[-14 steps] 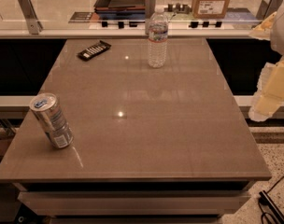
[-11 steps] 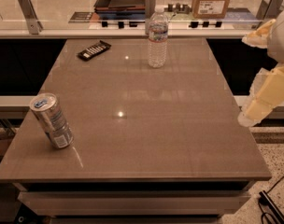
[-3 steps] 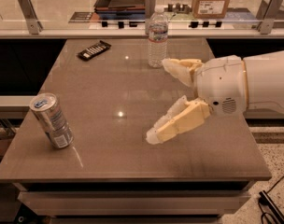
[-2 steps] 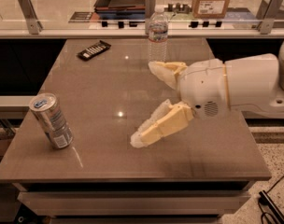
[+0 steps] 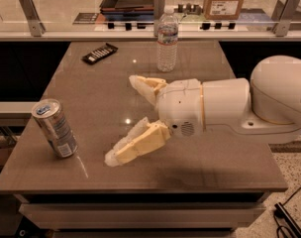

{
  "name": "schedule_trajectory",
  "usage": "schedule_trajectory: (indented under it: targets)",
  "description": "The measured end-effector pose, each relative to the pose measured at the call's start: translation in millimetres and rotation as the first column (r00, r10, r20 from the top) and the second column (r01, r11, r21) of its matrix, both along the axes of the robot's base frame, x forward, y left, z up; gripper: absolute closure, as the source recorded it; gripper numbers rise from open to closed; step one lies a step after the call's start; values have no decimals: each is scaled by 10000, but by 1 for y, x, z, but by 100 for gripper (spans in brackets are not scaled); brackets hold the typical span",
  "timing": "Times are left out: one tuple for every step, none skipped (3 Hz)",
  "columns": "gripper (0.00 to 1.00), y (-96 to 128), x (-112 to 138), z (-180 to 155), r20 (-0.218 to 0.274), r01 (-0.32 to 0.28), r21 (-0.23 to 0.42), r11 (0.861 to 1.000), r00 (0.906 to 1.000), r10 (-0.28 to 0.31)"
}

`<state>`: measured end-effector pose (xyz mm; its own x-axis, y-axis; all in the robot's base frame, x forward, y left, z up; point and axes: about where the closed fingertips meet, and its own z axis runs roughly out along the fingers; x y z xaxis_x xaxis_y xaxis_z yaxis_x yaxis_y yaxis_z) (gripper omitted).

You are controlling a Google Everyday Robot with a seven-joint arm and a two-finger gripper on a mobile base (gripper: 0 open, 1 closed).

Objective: Move redbull can near water bottle

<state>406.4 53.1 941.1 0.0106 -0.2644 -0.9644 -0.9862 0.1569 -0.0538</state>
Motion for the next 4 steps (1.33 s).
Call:
schedule_trajectory:
  targets:
    - [0,26,-3,-10,-81,97,211,9997,9999,-95]
    - [0,49,-1,-23,-141,273,130,9995,9995,-271]
    - [0,73,7,-40,-151,514,218,9984,9986,-510]
    - [0,98,15,-43,12,351,687,9970,9994,-352]
